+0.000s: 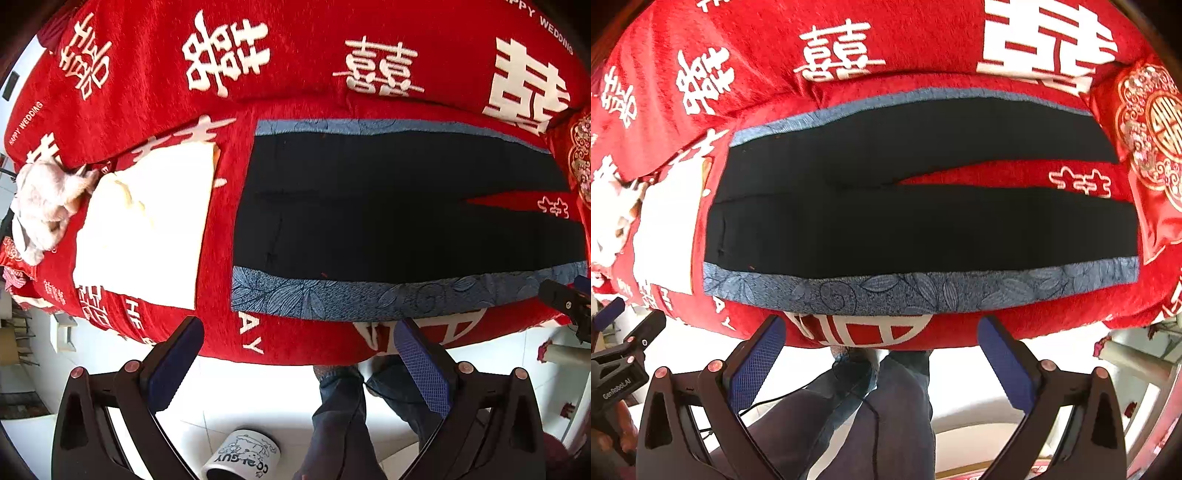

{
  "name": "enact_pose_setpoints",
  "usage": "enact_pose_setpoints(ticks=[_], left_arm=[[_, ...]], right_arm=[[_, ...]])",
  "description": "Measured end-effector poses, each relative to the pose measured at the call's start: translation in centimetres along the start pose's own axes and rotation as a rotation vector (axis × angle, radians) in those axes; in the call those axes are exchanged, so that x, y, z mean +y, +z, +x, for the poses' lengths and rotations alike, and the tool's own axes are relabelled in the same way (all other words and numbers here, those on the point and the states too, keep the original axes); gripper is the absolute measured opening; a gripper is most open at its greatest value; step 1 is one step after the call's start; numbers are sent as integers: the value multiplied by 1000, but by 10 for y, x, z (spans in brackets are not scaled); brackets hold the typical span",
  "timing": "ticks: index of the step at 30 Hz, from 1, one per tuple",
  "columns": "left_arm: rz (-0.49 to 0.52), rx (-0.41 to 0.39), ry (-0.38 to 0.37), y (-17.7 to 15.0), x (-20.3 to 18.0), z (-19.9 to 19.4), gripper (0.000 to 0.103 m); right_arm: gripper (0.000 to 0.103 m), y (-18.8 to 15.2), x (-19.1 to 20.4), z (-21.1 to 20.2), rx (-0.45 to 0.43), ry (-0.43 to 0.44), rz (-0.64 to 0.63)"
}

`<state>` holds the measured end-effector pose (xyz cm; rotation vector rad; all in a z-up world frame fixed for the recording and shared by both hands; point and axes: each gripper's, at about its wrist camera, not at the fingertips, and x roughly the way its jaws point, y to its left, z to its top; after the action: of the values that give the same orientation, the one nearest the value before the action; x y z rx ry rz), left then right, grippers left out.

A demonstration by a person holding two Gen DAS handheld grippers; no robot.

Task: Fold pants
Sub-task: 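Move both grippers toward the black trousers' patterned waistband edge, then grasp the grey patterned waistband edge with both grippers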

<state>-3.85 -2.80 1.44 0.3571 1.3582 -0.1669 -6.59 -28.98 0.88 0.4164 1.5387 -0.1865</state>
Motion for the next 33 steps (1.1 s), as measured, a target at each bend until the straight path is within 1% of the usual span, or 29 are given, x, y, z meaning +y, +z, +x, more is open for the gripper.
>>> enact_pose_setpoints(ticks=[6, 10, 16, 23, 28, 31, 32, 33], left_arm=[[47, 15, -3, -2, 6, 33, 103], [26, 16, -21, -2, 10, 56, 103], [2, 34, -43, -4, 9, 92, 103], [-12, 18, -70, -9, 6, 117, 103], [-26, 0, -82, -8, 6, 130, 103], [-49, -20, -102, -6, 12, 133, 103], [-63, -30, -116, -5, 16, 134, 103], [-94, -40, -152, -4, 23, 135, 103]], right_arm=[[103, -4, 3, 20, 4, -60, 30], [103, -4, 10, 35, -10, -99, -3], [103, -4, 13, 69, 2, -130, -43], [103, -6, 14, 101, 6, -119, -36], [103, -10, 14, 119, 7, -129, -42], [103, -10, 13, 124, 5, -103, -27], [103, -10, 12, 124, -4, -78, -18], [103, -11, 12, 123, -17, -34, -5]])
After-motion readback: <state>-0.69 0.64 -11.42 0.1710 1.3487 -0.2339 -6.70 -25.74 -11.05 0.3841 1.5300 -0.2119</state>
